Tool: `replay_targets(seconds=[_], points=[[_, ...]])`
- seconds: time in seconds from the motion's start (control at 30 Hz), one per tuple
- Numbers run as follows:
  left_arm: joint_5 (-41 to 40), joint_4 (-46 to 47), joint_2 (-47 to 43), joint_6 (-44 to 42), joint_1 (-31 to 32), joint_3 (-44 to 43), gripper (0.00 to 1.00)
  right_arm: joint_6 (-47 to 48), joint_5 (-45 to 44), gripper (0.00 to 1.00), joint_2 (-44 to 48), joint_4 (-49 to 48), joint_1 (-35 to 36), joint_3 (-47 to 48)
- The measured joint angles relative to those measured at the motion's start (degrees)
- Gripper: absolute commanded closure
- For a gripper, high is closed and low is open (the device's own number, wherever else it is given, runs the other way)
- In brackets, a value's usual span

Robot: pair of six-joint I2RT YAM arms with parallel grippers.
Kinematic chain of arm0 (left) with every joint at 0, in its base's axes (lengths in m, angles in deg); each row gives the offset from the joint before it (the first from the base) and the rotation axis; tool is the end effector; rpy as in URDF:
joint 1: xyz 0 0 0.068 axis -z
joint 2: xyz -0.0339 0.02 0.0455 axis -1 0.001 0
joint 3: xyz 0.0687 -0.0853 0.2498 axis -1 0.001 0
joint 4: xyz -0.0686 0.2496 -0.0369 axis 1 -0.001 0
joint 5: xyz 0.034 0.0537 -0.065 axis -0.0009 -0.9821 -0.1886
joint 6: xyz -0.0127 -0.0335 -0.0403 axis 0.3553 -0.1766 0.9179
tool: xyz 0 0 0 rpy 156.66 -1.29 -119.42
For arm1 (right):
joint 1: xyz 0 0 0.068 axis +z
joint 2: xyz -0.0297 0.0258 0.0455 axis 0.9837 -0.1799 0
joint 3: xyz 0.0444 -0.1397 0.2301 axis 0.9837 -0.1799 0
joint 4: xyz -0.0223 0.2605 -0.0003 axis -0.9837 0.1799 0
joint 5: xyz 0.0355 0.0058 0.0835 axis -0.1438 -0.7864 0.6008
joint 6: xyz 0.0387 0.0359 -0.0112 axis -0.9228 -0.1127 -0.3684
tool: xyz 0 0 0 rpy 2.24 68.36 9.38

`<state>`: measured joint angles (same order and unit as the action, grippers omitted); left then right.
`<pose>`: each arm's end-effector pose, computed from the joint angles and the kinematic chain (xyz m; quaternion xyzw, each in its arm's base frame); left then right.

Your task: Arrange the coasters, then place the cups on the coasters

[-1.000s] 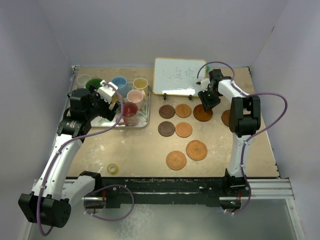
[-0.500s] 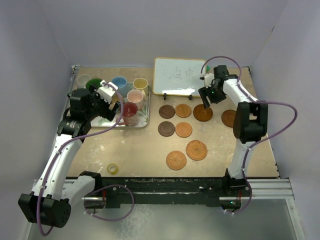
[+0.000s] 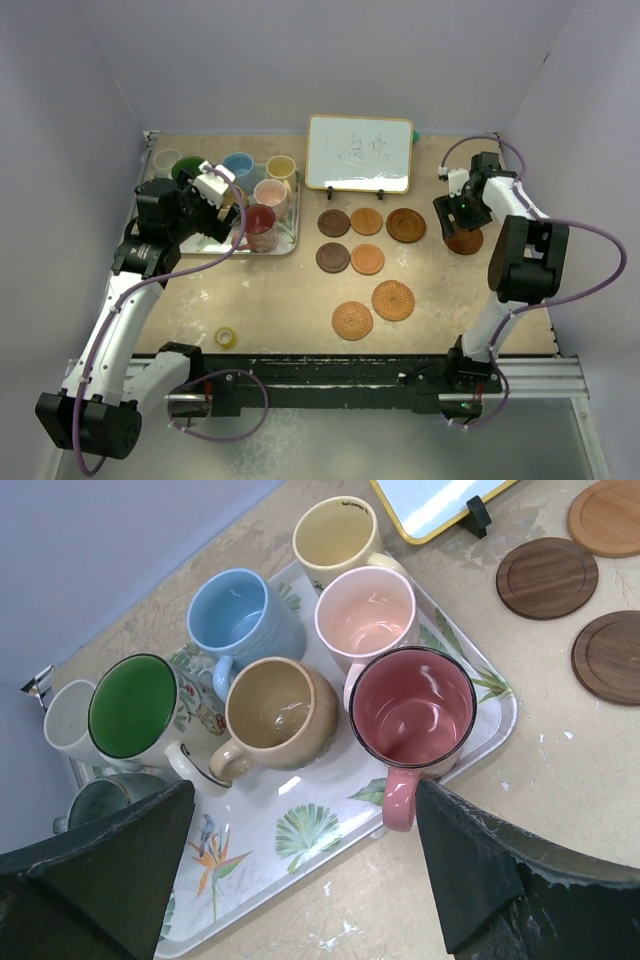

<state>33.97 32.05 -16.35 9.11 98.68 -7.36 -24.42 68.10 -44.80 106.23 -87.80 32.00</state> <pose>0.2072 -0.0400 0.3527 0.2842 0.7825 -0.0295 0.5532 0.3774 -0.0507 0.2118 -0.1482 0.9657 -0.0129 0.2130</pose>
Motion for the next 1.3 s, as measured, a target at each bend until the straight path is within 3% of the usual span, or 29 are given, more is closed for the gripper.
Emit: replay_targets(seconds=[0.4,0.7,1.3], points=[[0.15,0.00,-0.09,0.00,0.00,0.00,0.12,3.34,0.76,0.28,-5.73,-1.14,-0.11,-0.42],[0.15,-0.02,-0.09,0.00,0.00,0.00,0.12,4.81,1.40,0.41,-6.36,-2.12,-0.11,-0.63],[0.13,-0.02,-1.46,-0.02,0.00,0.02,0.12,7.98,-0.04,0.54,2.43,-8.55,2.95,-13.25]])
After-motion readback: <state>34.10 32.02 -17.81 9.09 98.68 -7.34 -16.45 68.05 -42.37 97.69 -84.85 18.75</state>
